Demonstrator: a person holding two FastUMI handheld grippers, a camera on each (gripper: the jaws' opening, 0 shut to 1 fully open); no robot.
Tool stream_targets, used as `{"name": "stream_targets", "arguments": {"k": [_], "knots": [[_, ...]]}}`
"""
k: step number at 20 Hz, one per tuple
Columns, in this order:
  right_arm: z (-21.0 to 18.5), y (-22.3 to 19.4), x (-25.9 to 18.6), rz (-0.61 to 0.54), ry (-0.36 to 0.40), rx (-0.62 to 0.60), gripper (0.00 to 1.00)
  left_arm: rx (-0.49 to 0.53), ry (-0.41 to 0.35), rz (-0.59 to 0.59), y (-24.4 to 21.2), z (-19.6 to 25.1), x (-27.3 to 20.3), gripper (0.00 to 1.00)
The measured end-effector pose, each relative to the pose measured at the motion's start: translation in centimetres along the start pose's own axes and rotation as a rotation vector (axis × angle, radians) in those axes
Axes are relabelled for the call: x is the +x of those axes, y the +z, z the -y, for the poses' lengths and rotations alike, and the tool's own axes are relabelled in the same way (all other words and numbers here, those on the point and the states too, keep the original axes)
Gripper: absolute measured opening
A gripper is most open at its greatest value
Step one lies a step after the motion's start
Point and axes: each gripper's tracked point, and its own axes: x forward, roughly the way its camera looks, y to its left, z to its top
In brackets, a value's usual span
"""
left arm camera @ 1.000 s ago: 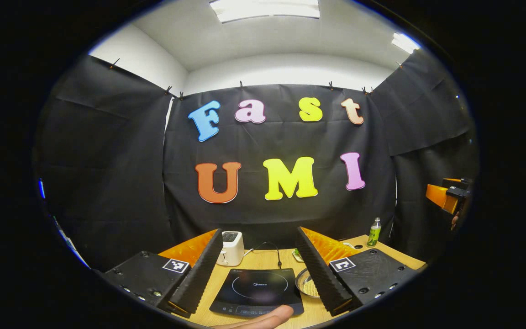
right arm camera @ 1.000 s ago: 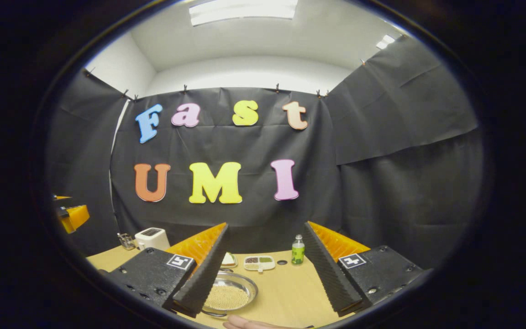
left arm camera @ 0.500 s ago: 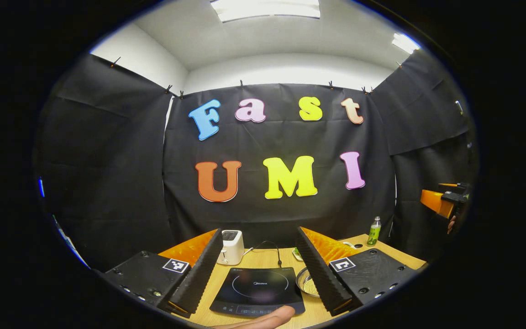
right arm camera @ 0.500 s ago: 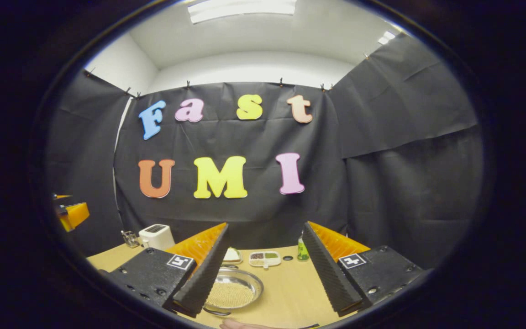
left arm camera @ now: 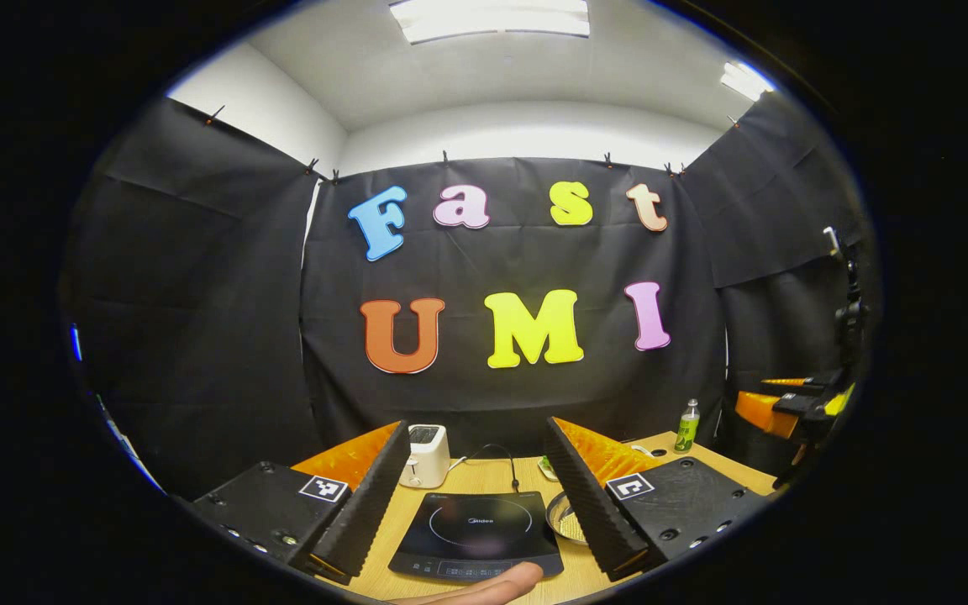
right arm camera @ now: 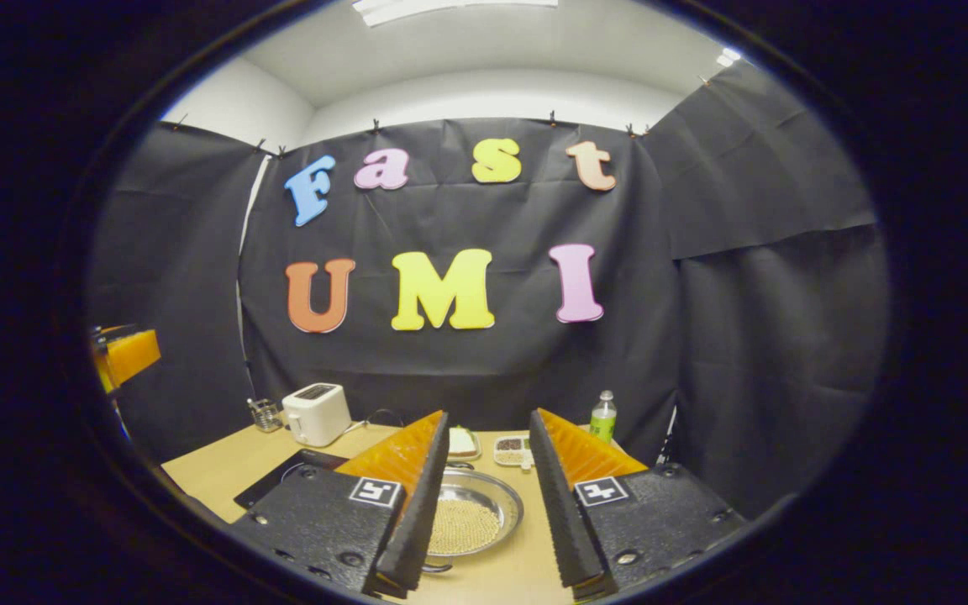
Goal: First push the handle of the pot to place it horizontally, then grasp the pot with both hands and set it on the induction cooktop.
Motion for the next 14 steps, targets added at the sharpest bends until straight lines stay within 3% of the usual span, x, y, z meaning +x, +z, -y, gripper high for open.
{"name": "stream_targets", "arguments": {"k": [3,4,5,7,14], "knots": [[-2.6,-2.3,1.1,-0.063,0.066,0.023,0.27,-0.01,-0.013,0.003,-0.2,0.1,-0.4,0.96],[-3.2,-3.3,1.3,-0.087,0.075,0.019,0.23,-0.008,-0.016,0.003,-0.2,0.1,-0.5,0.96],[-3.8,-4.0,1.7,-0.104,0.082,0.014,0.08,-0.004,-0.017,0.007,-0.2,-0.1,-0.7,0.96],[-4.9,-5.5,2.3,-0.142,0.082,0.005,0.01,0.004,-0.015,0.011,-0.2,-0.4,-0.9,0.95],[-8.8,-14.2,4.6,-0.374,0.112,0.019,0.04,-0.004,0.001,0.004,-1.4,-1.9,-1.0,0.96]]}}
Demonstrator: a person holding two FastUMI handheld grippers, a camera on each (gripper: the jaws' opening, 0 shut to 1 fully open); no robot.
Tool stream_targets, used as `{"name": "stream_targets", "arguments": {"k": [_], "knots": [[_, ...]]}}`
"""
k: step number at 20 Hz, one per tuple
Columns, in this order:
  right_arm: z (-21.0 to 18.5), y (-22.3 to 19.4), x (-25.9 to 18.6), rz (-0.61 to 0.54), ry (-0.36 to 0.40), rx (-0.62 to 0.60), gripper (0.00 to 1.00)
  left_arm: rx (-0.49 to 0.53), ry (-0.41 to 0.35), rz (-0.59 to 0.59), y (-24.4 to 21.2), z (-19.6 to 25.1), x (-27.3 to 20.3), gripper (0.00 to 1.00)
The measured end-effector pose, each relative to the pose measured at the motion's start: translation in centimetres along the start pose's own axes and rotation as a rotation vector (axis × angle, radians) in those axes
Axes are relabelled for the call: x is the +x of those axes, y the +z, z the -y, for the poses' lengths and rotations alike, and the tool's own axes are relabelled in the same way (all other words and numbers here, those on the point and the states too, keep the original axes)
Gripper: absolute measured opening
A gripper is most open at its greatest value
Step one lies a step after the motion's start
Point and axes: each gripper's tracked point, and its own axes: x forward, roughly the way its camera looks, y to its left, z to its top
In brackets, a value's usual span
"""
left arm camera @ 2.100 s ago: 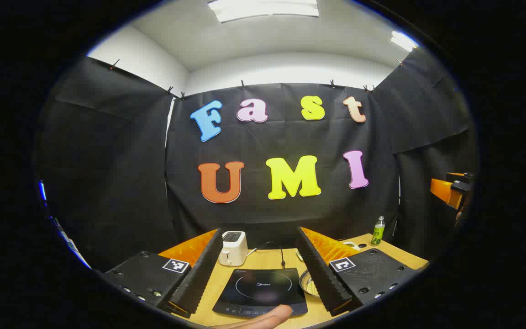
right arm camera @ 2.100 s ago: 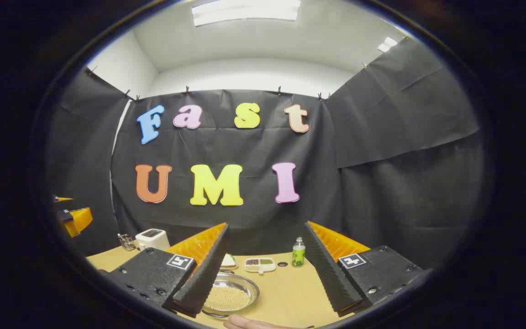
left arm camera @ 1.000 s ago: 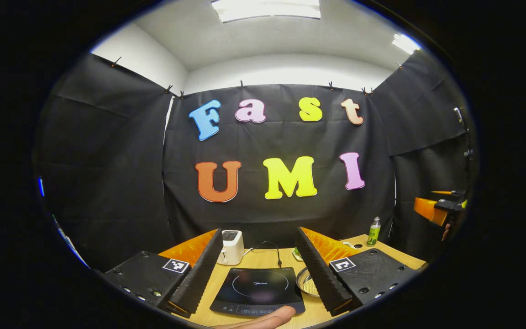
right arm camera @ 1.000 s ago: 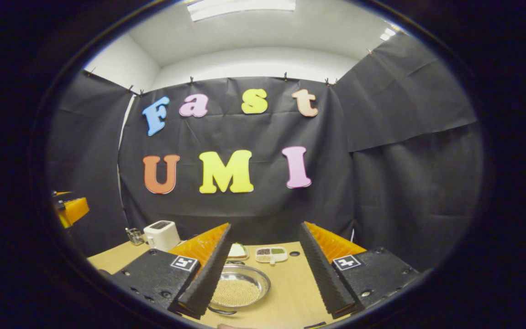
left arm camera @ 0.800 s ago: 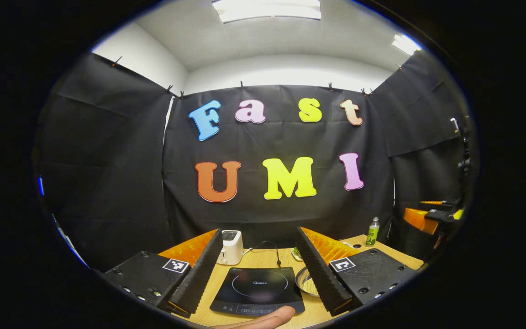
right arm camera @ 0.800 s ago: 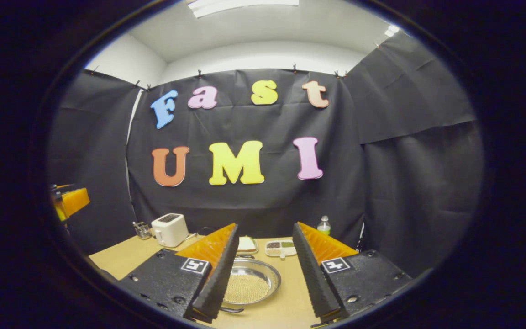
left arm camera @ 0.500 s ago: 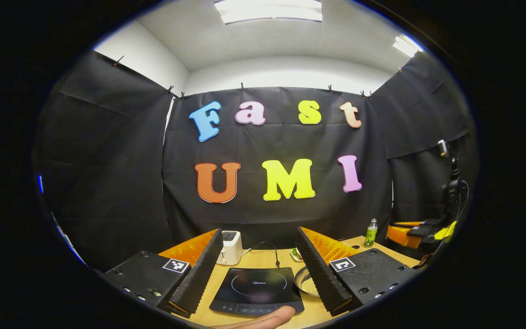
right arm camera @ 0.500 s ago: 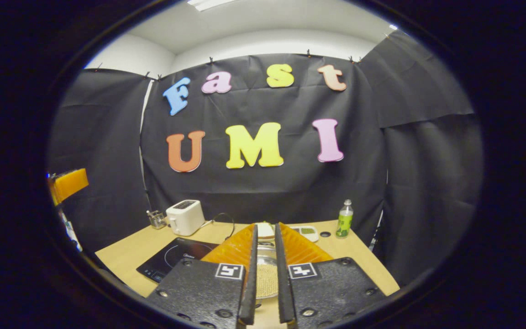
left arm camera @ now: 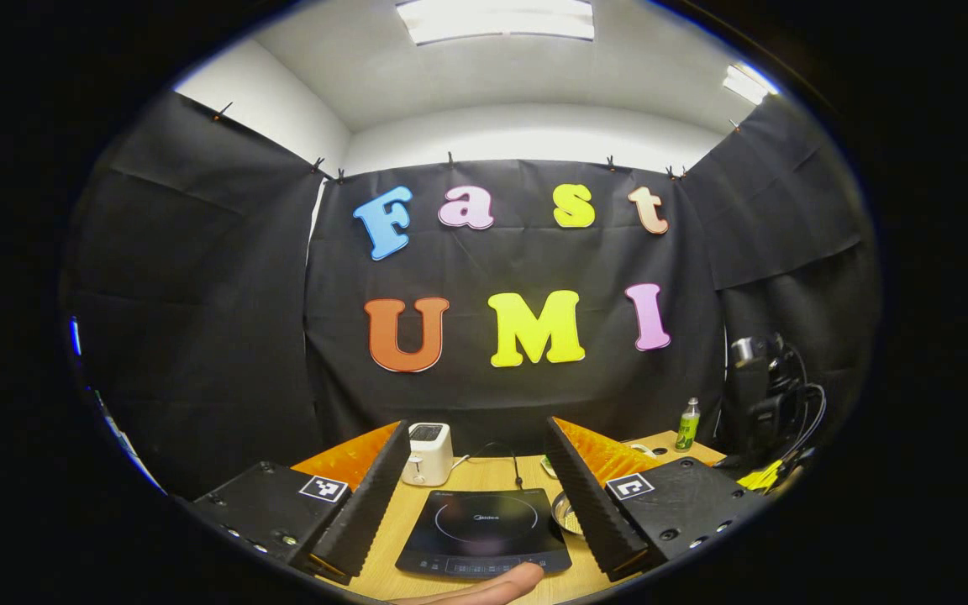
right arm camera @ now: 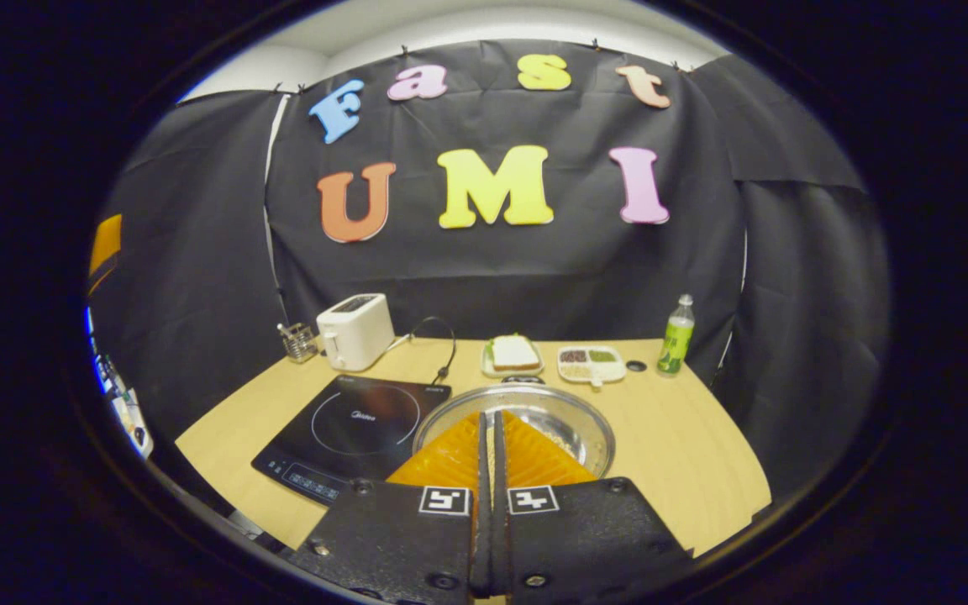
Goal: First push the handle of the pot to place it horizontally, then grasp the pot with both hands and set it on the induction cooktop.
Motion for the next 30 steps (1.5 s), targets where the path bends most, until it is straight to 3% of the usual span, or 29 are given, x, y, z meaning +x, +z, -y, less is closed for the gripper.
{"name": "stream_targets", "arguments": {"k": [5,12,30], "knots": [[-1.8,-6.3,3.1,-0.225,0.045,0.022,0.02,0.01,0.014,-0.017,-1.2,-1.0,0.5,0.95],[-3.4,-12.1,5.3,-0.447,0.069,0.091,0.01,0.008,0.01,-0.025,-2.1,-1.2,0.8,0.96],[-1.9,-15.6,4.2,-0.563,0.018,0.101,0.01,0.014,-0.009,-0.038,-3.1,-0.5,0.8,0.95]]}}
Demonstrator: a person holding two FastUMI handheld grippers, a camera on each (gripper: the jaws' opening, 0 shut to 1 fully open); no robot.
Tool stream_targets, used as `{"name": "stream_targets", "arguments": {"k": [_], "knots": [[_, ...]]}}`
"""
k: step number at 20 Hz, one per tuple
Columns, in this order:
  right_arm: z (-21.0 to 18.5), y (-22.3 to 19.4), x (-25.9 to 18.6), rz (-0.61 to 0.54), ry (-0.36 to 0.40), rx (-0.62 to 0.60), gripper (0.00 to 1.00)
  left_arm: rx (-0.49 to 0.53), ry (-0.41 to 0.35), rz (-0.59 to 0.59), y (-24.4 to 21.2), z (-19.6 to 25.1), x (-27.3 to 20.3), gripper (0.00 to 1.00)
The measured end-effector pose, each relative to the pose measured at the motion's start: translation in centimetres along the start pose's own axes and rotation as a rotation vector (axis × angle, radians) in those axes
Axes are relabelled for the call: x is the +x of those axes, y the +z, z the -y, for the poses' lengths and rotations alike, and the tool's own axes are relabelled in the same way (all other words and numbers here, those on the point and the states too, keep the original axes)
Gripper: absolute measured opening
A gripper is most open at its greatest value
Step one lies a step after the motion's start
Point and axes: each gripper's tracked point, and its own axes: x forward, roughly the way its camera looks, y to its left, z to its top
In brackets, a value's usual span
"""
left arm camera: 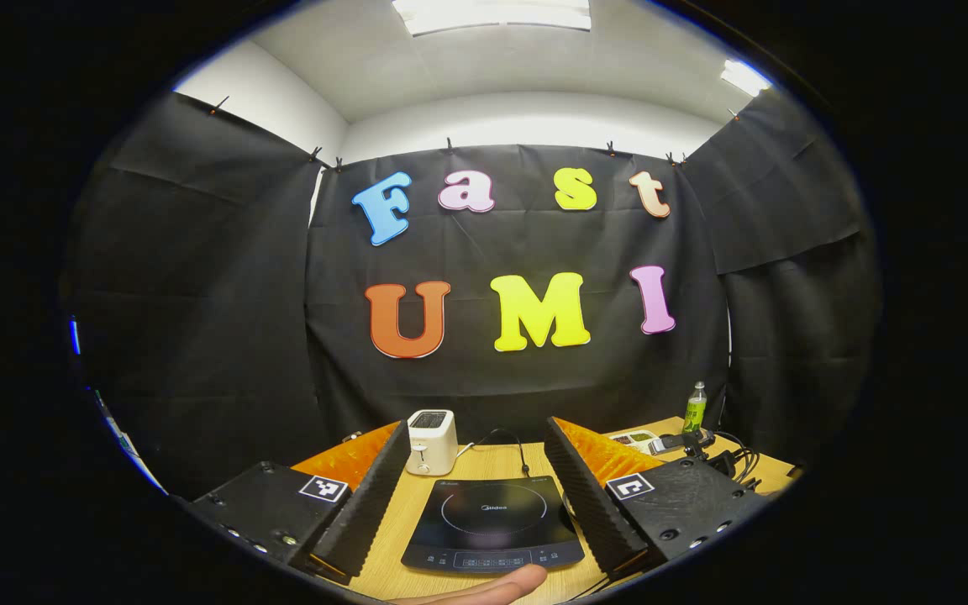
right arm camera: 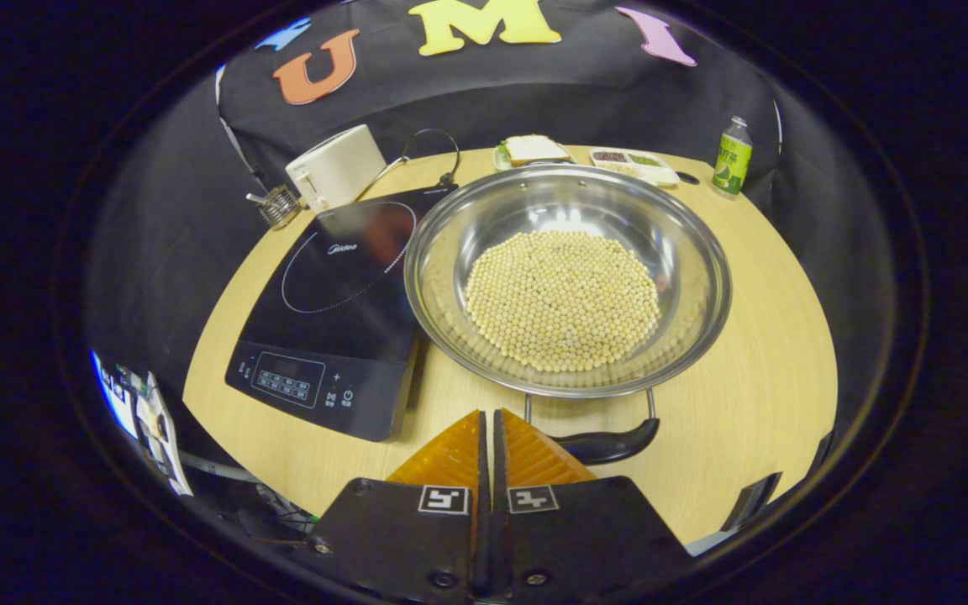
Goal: First push the handle of the pot to place it horizontally, then grasp the pot with both hands and set it on the induction cooktop.
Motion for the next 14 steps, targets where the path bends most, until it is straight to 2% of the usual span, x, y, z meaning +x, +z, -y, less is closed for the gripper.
{"name": "stream_targets", "arguments": {"k": [6,8,9,10,13,14], "knots": [[1.7,0.0,-0.2,0.005,0.017,0.003,0.04,-0.007,-0.008,-0.008,-0.4,0.4,0.1,0.96],[2.6,0.1,-0.3,0.014,0.011,-0.003,0.01,-0.038,-0.034,-0.013,-0.6,1.1,0.1,0.96],[3.0,0.1,-0.3,0.016,0.008,-0.006,0.04,-0.051,-0.053,-0.011,-0.5,1.4,0.0,0.95],[3.4,0.2,-0.4,0.019,0.004,-0.007,0.01,-0.059,-0.066,-0.006,-0.3,1.6,-0.1,0.95],[5.1,0.2,-0.6,0.024,-0.025,-0.016,0.04,-0.049,-0.077,0.001,-0.1,1.7,-0.4,0.96],[5.6,0.2,-0.6,0.027,-0.03,-0.021,0.01,-0.044,-0.081,-0.001,-0.1,1.8,-0.6,0.95]]}}
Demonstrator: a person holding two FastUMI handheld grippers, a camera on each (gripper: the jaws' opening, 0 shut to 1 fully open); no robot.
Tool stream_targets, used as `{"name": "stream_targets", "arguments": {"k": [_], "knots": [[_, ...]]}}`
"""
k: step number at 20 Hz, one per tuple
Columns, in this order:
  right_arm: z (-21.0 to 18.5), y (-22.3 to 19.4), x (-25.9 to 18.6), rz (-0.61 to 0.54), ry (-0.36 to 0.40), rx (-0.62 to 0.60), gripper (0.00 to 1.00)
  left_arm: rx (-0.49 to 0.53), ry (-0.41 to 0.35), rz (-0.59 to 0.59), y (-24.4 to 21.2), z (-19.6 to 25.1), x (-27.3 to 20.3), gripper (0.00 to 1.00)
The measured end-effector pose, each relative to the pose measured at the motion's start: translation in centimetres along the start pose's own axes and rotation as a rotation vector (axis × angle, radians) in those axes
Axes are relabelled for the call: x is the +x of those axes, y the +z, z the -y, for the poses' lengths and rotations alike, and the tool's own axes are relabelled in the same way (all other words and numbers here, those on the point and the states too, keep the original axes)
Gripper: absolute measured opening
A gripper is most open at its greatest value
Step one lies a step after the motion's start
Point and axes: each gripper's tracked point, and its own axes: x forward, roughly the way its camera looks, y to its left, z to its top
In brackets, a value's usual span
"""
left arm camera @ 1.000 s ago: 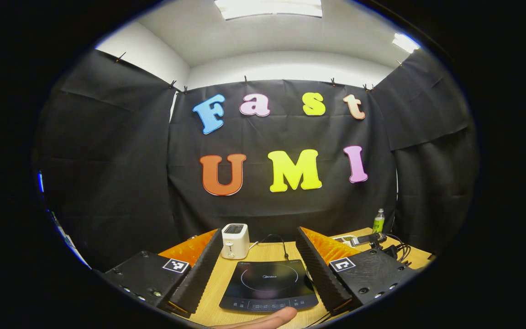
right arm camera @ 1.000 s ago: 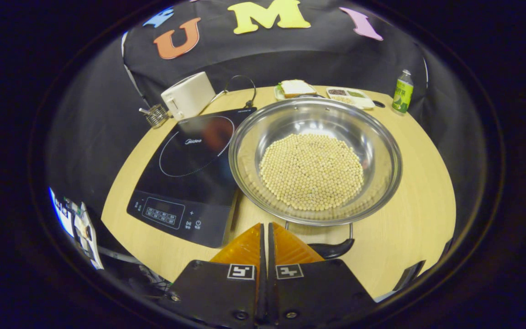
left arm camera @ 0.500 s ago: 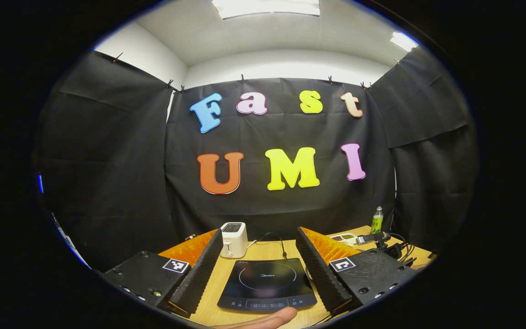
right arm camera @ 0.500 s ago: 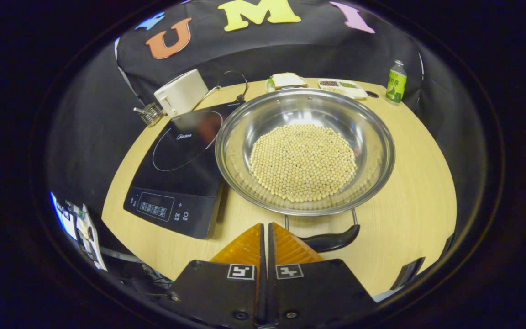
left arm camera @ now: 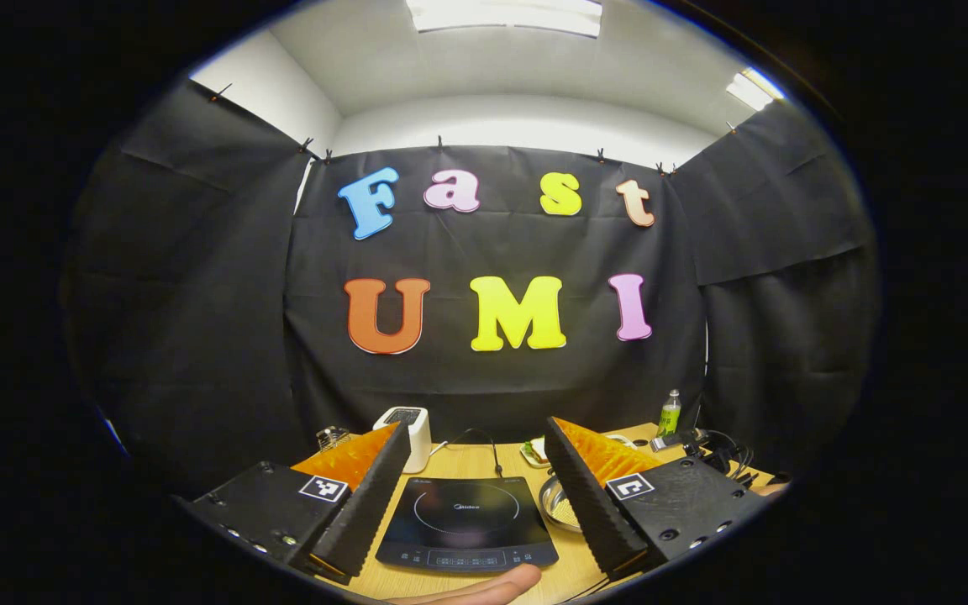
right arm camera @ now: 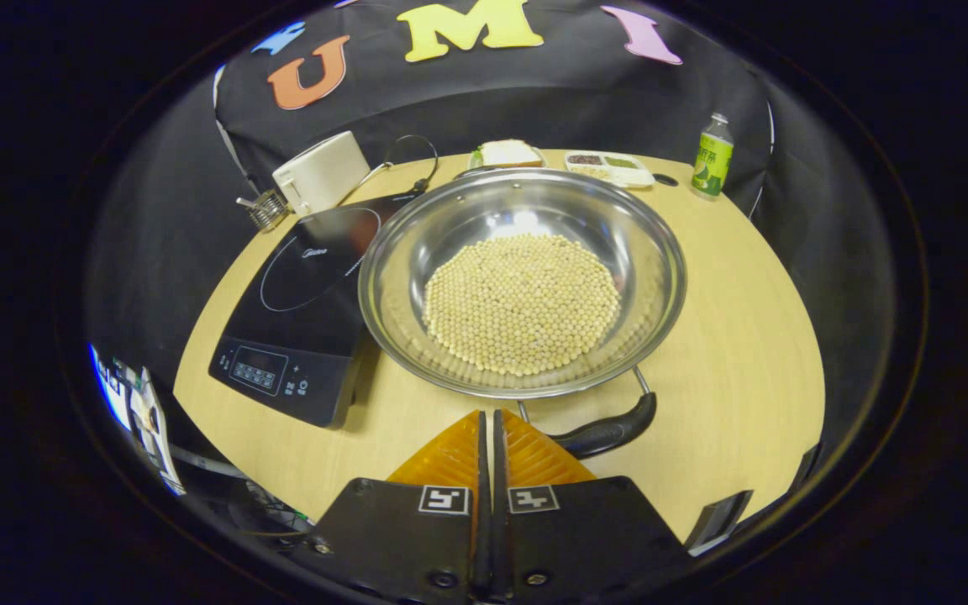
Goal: First push the handle of the pot to place it horizontally, then grasp the pot with both hands and set it on the induction cooktop.
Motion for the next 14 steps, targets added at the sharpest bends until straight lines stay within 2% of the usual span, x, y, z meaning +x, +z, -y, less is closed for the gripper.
{"name": "stream_targets", "arguments": {"k": [2,3,6,9,14], "knots": [[1.4,0.2,0.0,0.002,-0.013,0.004,0.04,0.007,-0.009,-0.007,-0.2,0.3,-0.2,0.96],[2.0,0.4,-0.1,0.003,-0.02,0.014,0.01,0.012,-0.012,-0.009,-0.2,0.4,-0.4,0.96],[4.0,0.8,0.0,0.008,-0.037,0.036,0.04,0.015,-0.013,-0.015,-0.3,0.5,-0.6,0.95],[5.6,1.2,0.2,0.011,-0.061,0.038,0.02,0.01,-0.027,-0.019,-0.3,0.8,-0.9,0.96],[7.5,1.7,0.6,0.014,-0.091,0.039,0.04,0.031,-0.037,-0.014,-0.2,1.2,-0.8,0.95]]}}
